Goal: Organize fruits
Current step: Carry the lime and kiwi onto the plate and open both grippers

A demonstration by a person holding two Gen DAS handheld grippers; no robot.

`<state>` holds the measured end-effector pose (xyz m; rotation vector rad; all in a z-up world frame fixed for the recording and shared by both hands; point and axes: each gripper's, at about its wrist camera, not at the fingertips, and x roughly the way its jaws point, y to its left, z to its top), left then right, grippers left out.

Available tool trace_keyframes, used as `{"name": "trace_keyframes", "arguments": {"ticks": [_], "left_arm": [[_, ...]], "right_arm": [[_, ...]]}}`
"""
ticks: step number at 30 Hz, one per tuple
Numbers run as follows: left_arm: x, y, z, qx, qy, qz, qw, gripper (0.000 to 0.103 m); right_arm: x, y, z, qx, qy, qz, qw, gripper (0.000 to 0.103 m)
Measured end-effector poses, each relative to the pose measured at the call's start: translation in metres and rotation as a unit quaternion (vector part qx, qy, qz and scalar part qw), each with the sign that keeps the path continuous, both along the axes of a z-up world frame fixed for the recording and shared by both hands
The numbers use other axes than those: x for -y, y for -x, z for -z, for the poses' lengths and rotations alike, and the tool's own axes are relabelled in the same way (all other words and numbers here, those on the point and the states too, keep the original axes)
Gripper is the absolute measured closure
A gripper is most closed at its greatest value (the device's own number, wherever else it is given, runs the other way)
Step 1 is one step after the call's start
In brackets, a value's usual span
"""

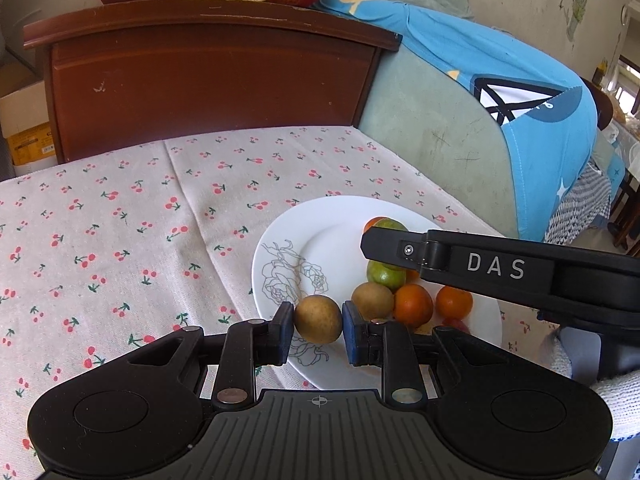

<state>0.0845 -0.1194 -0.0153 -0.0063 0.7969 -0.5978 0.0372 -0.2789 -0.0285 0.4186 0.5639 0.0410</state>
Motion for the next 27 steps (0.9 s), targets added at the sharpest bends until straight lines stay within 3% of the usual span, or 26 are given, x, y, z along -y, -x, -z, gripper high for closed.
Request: {"name": "trace_keyframes", "arguments": {"ticks": [6,10,13,16,27], "left_arm": [[0.004,0.003,-0.004,0.010,-0.012,0.003,0.9999,0.077],[0.005,0.006,-0.008,0.017,-0.017,-0.001,0.9997,0.059],[0.005,0.008,-0.012,0.021,-0.021,-0.006,0.9995,0.049],[0.005,0.009,-0.016,0.022,-0.021,-0.009,0.9995,0.036],[0.000,0.019,-0.027,0.021,-0.043,-0.026,0.9985,0.026]], "right_arm": [[0.002,0.003,-0.003,0.006,-0.002,0.008,1.000,0.072],[0.003,0.006,-0.005,0.005,-0.005,0.014,1.000,0.067],[0.004,0.008,-0.008,0.006,-0.005,0.020,1.000,0.055],[0.004,0.011,-0.010,0.003,-0.002,0.024,1.000,0.054],[0.008,0.029,-0.021,-0.015,0.013,0.067,0.998,0.043]]}}
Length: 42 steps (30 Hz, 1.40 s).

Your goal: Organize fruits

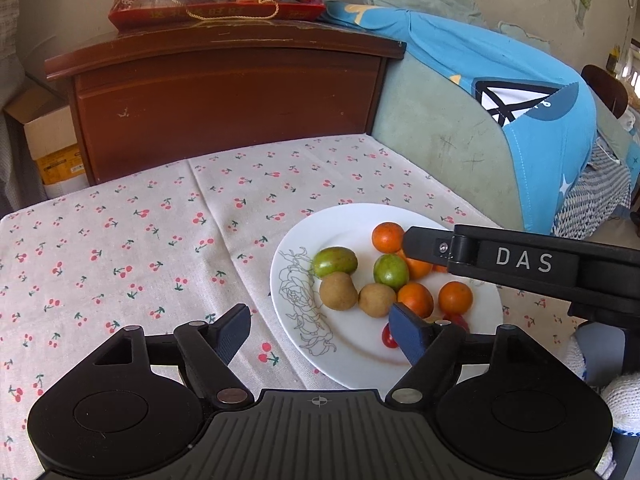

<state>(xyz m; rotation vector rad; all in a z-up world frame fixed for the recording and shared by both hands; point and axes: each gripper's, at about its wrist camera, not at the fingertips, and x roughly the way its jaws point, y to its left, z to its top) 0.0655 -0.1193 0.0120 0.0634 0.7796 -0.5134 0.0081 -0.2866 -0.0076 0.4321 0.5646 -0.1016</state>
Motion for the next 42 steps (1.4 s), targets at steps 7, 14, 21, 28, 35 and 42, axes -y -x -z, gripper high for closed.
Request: {"name": "trace_keyframes", "arguments": {"ticks": [7,14,21,28,35,42], "left_arm": [[-0.013,0.005,-0.008,-0.016,-0.010,-0.028,0.9994,0.021],[-0.020,0.011,-0.013,-0.021,-0.021,-0.046,0.9985,0.017],[-0.025,0.016,-0.009,-0.040,-0.024,-0.068,0.9966,0.016],[-0.027,0.019,-0.007,-0.051,-0.037,-0.082,0.9947,0.013],[-0.028,0.019,-0.005,-0.057,-0.042,-0.087,0.9937,0.013],[-0.024,0.017,-0.001,-0.061,-0.051,-0.088,0.9930,0.012]], "right_arm": [[-0.001,0.019,-0.011,-0.009,0.015,0.031,0.999,0.036],[-0.004,0.042,-0.014,-0.017,0.019,0.066,0.997,0.028],[-0.009,0.060,-0.005,-0.046,0.011,0.093,0.995,0.027],[-0.022,0.067,0.002,-0.080,0.030,0.097,0.992,0.023],[-0.028,0.063,0.005,-0.095,0.047,0.103,0.989,0.021],[-0.029,0.059,0.010,-0.108,0.062,0.108,0.986,0.019]]}}
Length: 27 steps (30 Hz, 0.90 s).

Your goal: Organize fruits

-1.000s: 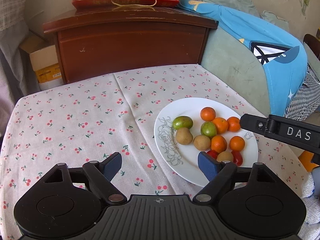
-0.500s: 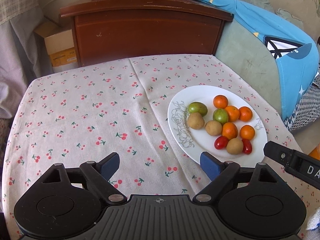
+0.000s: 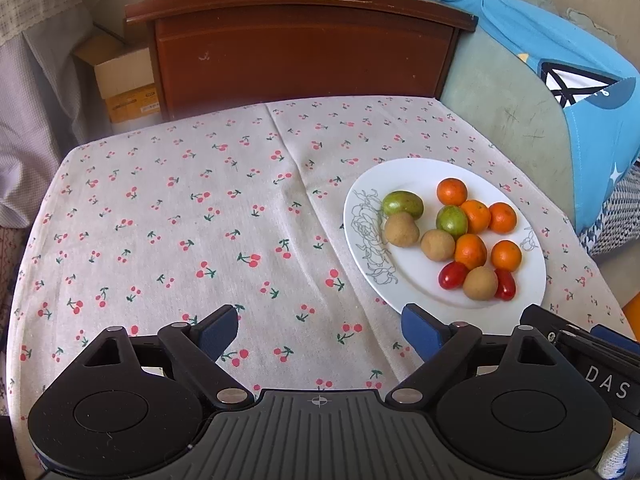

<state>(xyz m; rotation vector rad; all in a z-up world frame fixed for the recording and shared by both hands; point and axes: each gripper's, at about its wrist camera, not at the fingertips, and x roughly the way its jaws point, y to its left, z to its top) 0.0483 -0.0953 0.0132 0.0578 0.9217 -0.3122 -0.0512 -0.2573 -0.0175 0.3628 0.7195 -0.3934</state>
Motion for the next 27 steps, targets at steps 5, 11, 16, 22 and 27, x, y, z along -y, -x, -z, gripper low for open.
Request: {"name": "trace_keyframes", "arguments": {"ticks": [5,11,16,22,27], "left_arm": [[0.001,0.000,0.002,-0.002,-0.006,0.000,1.0000,0.012],[0.002,-0.002,0.004,-0.005,-0.008,0.000,1.0000,0.012],[0.004,-0.001,0.005,-0.003,-0.012,0.001,0.9999,0.012],[0.007,-0.002,0.008,-0.005,-0.017,0.003,0.9998,0.012],[0.009,-0.002,0.011,-0.003,-0.023,0.004,0.9997,0.012]], "right_arm": [[0.003,-0.003,0.006,-0.017,-0.003,0.008,1.000,0.019],[0.002,-0.006,0.010,-0.024,-0.002,0.008,1.000,0.019],[0.002,-0.008,0.012,-0.027,-0.002,0.007,1.000,0.018],[0.002,-0.010,0.016,-0.031,-0.001,0.009,0.999,0.018],[0.004,-0.013,0.018,-0.033,-0.002,0.013,0.999,0.018]]}}
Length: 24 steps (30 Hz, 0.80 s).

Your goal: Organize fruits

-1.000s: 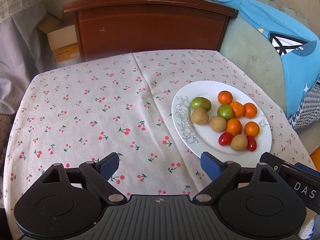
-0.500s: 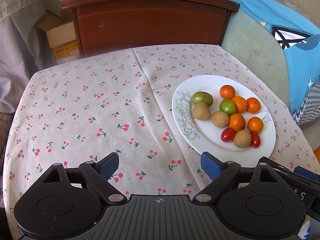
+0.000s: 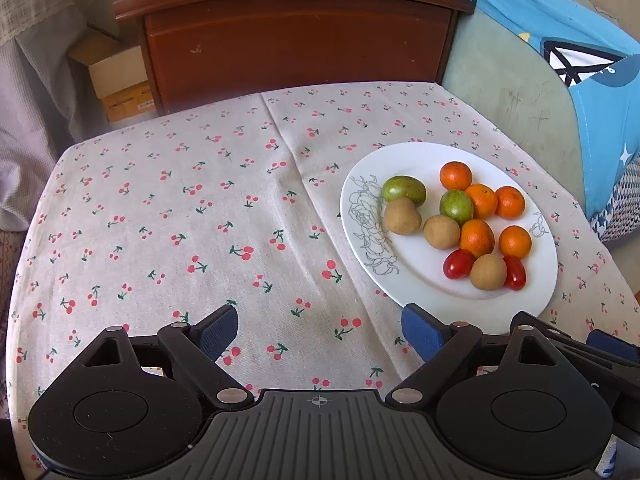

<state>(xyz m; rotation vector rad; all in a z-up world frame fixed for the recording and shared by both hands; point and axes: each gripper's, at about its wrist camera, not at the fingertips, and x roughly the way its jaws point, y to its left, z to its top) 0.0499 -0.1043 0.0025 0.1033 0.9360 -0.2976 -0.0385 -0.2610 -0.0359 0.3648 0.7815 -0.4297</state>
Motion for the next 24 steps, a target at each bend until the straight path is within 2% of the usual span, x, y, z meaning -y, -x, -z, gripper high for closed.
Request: {"name": "trace_keyframes", "arguments": {"ticks": [24], "left_arm": [[0.009,-0.013,0.011,0.004,-0.024,-0.001,0.9997,0.012]], "right_arm": [[0.005,-0.017,0.010,-0.001,0.007,0.000,1.000,0.018]]}}
